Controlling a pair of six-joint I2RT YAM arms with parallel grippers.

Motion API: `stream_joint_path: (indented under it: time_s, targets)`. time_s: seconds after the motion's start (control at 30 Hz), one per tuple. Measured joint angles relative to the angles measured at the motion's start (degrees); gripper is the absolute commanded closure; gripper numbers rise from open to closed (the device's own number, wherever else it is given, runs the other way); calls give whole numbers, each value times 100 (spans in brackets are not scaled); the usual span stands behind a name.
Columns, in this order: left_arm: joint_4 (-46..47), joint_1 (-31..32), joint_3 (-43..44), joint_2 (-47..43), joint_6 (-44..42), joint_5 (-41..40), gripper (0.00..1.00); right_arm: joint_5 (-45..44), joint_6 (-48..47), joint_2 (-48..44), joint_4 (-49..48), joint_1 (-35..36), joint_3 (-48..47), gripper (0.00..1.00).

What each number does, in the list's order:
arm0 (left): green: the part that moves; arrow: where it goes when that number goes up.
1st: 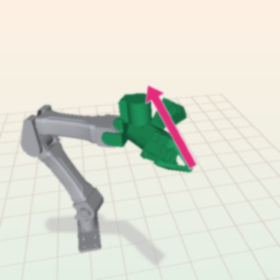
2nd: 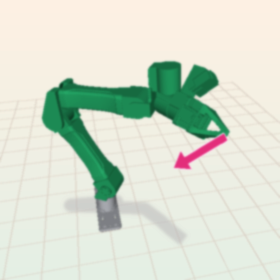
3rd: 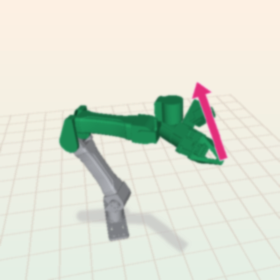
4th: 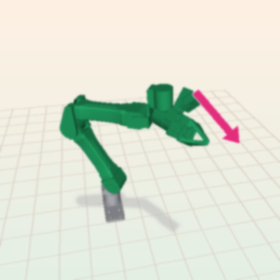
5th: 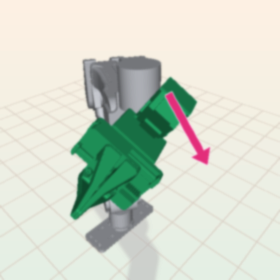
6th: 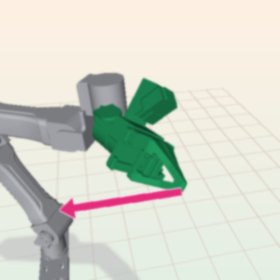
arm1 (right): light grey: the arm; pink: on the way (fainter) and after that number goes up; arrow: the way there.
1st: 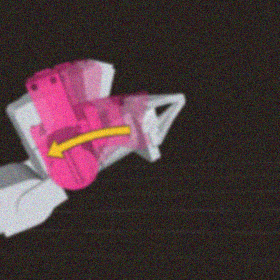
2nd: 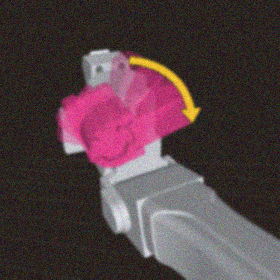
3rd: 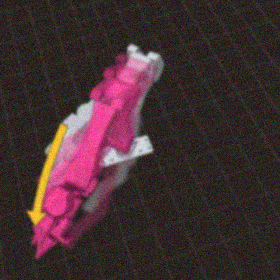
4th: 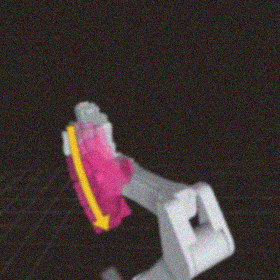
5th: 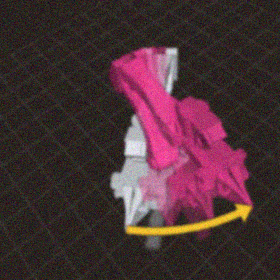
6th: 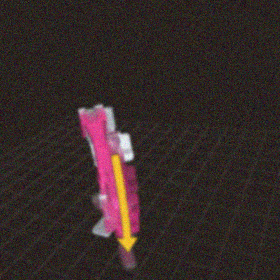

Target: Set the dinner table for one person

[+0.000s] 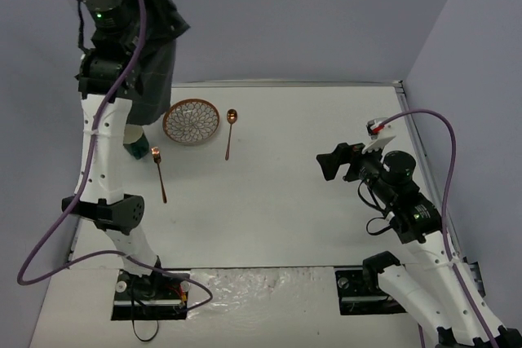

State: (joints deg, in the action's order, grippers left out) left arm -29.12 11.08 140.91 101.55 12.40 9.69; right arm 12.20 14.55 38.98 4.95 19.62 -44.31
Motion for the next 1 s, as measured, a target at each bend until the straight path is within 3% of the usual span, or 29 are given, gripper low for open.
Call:
stream_joint_path:
  time_s: [0.27, 0.57, 0.73, 1.0]
  targets:
    - [-718, 2364, -21, 116, -5, -6, 100, -344, 4, -612, 57, 0, -34, 0]
    - [-1604, 4771, -31, 126, -152, -835, 100, -935, -90, -1172, 512, 0, -315, 0]
    - [-2042, 5089, -248, -30, 48, -1333, 100, -1067, -151, -1172, 750, 0, -348, 0]
    - [-1723, 4694, -2061, -389, 502, -1749, 100, -1229, -108, -526, 925, 0, -347, 1]
